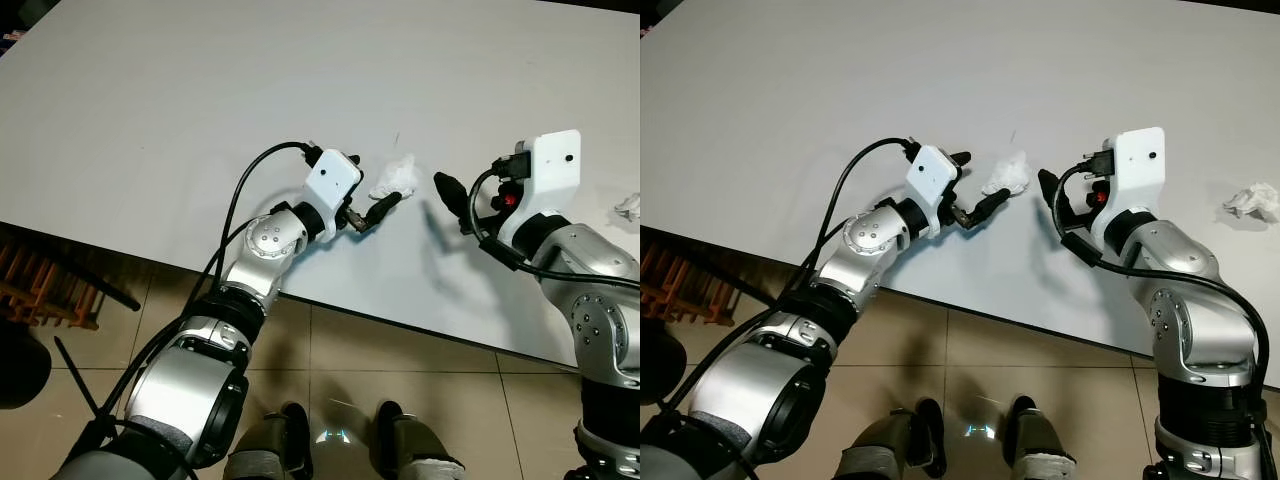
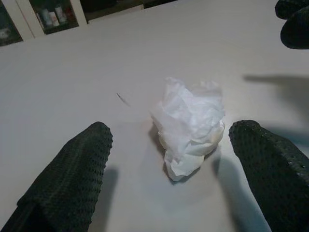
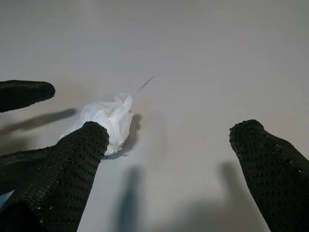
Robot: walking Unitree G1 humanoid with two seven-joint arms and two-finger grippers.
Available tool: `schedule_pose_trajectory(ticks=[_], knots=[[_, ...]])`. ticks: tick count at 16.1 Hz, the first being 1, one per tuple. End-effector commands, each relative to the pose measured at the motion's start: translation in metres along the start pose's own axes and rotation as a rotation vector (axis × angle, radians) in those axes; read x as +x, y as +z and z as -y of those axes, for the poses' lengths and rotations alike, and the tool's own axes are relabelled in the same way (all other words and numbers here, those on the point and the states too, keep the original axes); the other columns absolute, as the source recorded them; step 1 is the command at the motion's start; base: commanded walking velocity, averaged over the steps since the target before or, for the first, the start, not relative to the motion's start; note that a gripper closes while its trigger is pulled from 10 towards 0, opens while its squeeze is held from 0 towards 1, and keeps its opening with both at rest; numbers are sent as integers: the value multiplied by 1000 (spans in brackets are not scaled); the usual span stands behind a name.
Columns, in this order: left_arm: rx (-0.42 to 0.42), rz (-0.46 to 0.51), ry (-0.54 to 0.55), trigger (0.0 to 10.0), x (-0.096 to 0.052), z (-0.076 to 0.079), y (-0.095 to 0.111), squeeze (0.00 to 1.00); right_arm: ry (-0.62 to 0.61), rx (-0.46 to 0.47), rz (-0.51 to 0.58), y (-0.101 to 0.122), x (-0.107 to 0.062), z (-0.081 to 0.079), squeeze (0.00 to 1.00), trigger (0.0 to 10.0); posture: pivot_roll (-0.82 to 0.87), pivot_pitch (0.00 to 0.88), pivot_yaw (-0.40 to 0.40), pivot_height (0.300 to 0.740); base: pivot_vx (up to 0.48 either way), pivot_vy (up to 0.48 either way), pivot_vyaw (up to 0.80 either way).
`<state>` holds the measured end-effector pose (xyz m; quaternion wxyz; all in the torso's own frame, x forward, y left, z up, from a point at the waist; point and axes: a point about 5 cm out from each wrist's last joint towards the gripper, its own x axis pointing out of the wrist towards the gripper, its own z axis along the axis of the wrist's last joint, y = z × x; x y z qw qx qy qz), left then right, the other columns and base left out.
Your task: Picking trash to rubbish bin
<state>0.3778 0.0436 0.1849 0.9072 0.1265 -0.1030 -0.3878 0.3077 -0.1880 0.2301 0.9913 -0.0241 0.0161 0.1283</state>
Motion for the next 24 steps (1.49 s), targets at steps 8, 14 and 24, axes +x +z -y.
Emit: schedule_pose_trajectory(ticks=[8,14,24], knots=[[-36,7,-15,10000,25,14,17,0,-10,20,4,0,-8,-5,0,10000,-148,295,95,740,0,0,0],[9,-48,36,10000,26,11,14,0,-3,40,-2,-4,-10,-10,0,10000,-146,297,99,740,0,0,0],[-2,-103,21,0,21,19,-2,0,1,57,5,-5,-12,-16,0,10000,-151,291,108,740,0,0,0]])
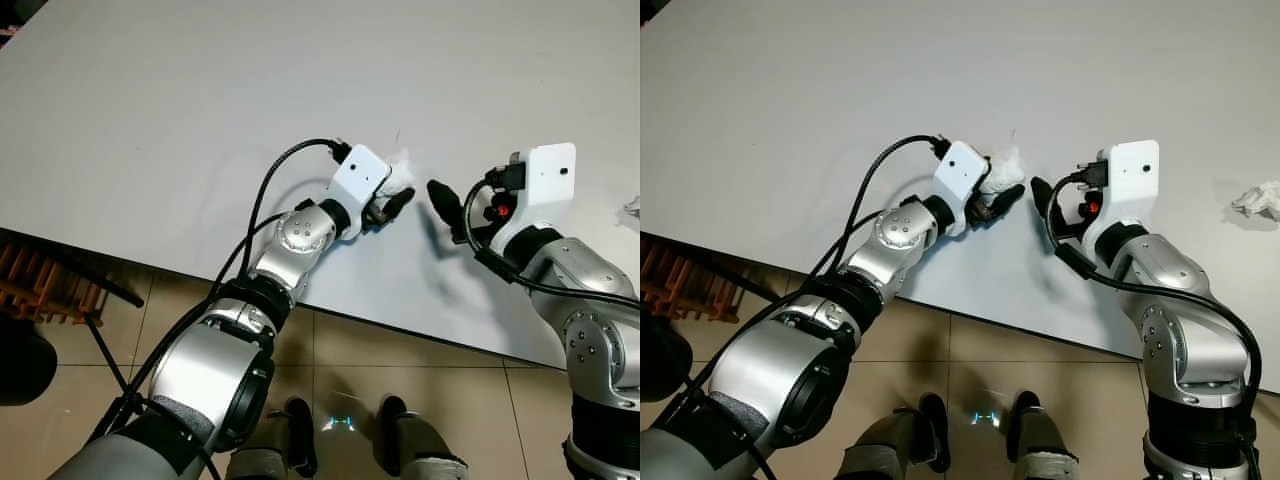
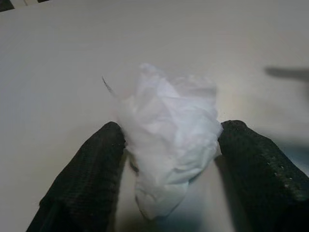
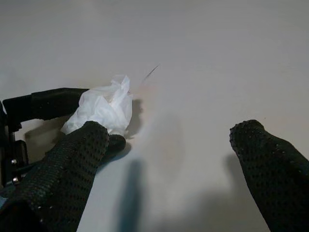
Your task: Picking trash to rubbish bin
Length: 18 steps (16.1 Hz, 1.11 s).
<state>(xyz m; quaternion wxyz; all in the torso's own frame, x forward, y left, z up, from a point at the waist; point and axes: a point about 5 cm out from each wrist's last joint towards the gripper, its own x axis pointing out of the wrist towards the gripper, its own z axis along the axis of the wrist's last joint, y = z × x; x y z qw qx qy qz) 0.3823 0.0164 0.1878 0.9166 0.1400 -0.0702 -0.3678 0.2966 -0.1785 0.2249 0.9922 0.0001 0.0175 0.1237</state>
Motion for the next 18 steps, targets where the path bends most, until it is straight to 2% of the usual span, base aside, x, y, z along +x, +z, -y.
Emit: schedule_pose_trajectory(ticks=[1,18], knots=[[2,-28,-9,0,-2,4,-8,0,9,9,2,0,-4,-4,0,10000,-152,291,110,740,0,0,0],[0,-29,7,0,-5,-1,-9,0,14,25,4,-4,-2,-8,0,10000,-145,283,115,740,0,0,0]])
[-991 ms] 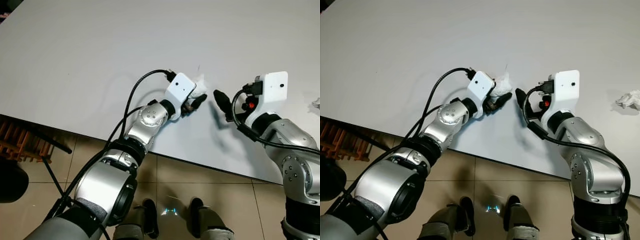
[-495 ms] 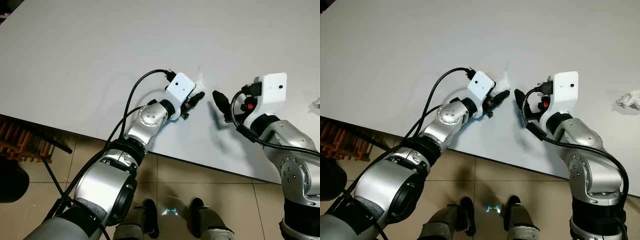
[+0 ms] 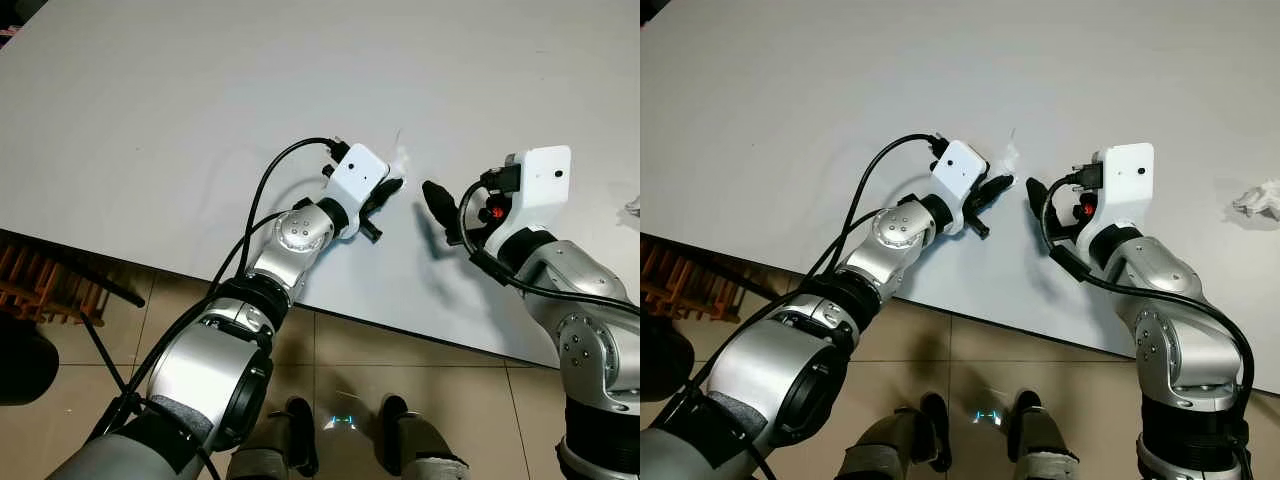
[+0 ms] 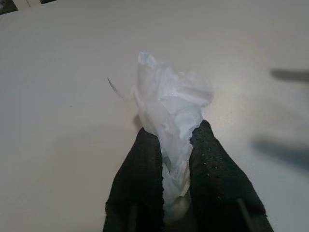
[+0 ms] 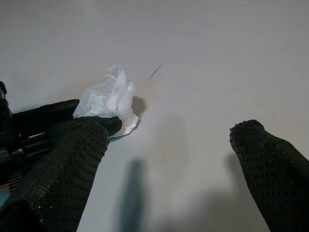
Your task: Picking trash to rubbish bin
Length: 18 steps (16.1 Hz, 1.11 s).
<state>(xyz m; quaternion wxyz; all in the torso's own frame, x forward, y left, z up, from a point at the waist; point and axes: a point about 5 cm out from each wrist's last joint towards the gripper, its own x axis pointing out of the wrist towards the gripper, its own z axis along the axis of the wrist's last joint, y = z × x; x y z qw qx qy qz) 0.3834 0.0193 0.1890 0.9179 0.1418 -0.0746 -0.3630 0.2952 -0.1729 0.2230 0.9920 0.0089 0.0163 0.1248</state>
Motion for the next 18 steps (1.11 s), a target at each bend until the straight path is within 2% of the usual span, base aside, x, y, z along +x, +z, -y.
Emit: schedule_pose_trajectory(ticks=[1,3,4,11,14,18], knots=[[-7,-34,-4,0,-3,2,-10,0,10,7,0,-2,-2,-2,0,10000,-144,282,115,740,0,0,0],[-7,-29,3,353,-3,1,-9,0,7,7,1,-1,-2,-1,0,10000,-142,278,113,740,0,0,0],[-2,-27,16,9961,-4,0,-8,0,6,7,1,-1,-2,-1,0,10000,-141,278,113,740,0,0,0],[-34,73,180,10000,-14,-24,-2,0,-5,2,1,-3,2,0,0,10000,-118,272,113,740,0,0,0],[39,186,385,10000,-29,-46,8,0,-91,7,74,3,7,8,0,10000,-108,263,113,740,0,0,0],[60,189,490,10000,-45,-51,-1,0,-170,-70,145,6,12,10,0,10000,-100,242,115,740,0,0,0]])
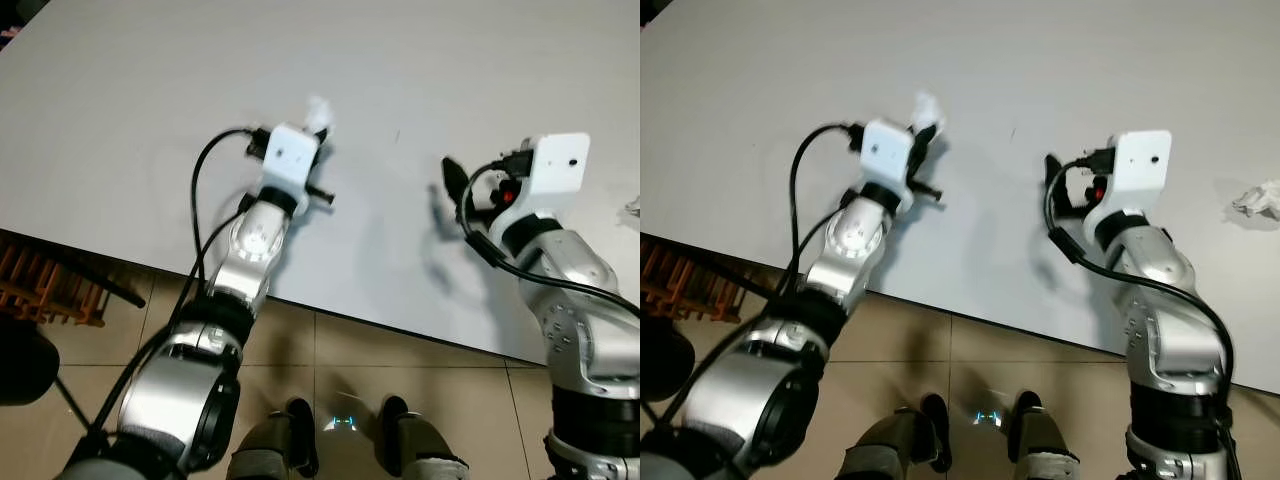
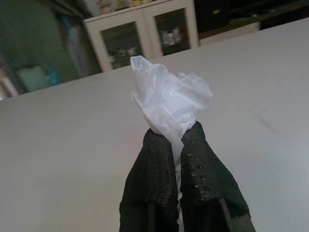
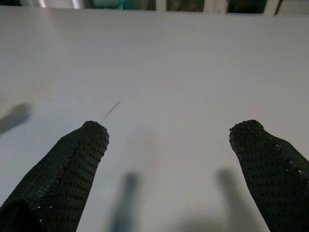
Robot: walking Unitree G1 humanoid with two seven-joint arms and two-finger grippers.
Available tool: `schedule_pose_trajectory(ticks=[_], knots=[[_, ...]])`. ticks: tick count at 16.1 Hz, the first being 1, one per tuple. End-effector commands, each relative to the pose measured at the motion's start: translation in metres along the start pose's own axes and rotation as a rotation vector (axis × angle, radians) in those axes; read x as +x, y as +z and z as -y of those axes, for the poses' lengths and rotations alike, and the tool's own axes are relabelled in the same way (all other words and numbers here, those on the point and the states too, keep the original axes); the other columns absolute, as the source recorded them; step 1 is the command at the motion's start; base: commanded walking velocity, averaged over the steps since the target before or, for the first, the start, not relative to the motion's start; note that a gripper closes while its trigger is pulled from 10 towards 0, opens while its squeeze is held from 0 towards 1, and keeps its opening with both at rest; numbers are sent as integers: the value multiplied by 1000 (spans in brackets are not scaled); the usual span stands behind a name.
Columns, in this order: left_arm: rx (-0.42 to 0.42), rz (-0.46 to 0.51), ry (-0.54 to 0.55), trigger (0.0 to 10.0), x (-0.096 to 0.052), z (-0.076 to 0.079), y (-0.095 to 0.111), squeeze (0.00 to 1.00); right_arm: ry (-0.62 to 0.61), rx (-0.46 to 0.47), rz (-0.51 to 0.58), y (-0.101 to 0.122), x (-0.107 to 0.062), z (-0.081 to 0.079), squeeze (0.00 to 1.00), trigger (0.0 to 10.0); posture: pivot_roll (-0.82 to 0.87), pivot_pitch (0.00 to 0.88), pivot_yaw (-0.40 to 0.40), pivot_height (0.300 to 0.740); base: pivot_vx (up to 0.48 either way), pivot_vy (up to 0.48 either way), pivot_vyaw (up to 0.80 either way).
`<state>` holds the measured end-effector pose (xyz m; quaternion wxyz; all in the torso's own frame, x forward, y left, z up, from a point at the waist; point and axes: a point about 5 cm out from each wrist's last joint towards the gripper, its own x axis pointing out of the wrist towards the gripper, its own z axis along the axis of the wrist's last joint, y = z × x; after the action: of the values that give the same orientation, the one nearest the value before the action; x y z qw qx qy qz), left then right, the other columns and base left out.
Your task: Picking trash to rubbish bin
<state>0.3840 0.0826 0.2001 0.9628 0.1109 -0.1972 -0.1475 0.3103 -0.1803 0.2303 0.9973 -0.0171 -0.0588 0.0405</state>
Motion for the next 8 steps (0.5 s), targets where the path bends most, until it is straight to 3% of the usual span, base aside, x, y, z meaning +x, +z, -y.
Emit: schedule_pose_trajectory(ticks=[1,2,4,8], knots=[[13,9,42,10000,-4,-6,0,0,-34,-43,24,-1,1,0,0,10000,-98,236,114,740,0,0,0],[22,8,62,10000,-7,-9,-2,0,-61,-60,40,-2,3,1,0,10000,-91,223,114,740,0,0,0],[31,10,166,10000,-16,-30,-5,0,-130,-80,101,-4,11,0,0,10000,-81,196,111,740,0,0,0],[17,27,250,10000,-31,-41,-8,0,-163,-59,146,-14,21,-5,0,10000,-58,148,105,740,0,0,0]])
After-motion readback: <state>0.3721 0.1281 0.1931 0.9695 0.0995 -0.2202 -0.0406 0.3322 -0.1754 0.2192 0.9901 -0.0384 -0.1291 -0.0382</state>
